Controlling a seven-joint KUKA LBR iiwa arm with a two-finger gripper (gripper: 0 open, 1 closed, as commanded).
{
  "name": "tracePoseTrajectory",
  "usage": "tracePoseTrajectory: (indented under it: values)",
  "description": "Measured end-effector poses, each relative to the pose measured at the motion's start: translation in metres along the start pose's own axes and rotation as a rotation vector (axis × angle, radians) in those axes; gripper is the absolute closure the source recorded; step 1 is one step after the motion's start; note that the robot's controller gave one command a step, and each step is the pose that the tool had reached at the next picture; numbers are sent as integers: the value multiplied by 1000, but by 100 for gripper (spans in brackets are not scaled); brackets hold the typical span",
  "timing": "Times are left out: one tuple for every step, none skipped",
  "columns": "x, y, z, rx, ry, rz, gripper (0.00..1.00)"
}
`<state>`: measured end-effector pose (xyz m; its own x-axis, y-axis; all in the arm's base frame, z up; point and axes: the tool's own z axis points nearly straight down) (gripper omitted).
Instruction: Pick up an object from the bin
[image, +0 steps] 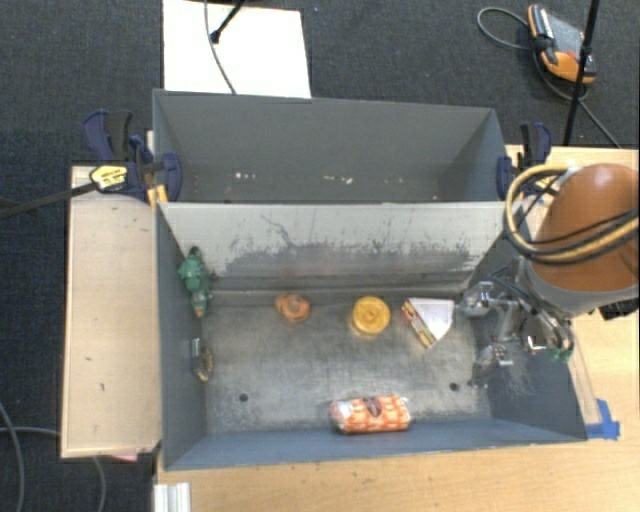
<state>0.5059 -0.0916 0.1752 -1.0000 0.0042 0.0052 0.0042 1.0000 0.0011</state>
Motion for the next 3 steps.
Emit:
tracePoseTrajectory:
  values:
    - [-2,0,-4,2,-8,-2,0]
    - [-19,-18,31,2,-12,-64,0]
    - [-48,-21,43,0,-6,-23,0]
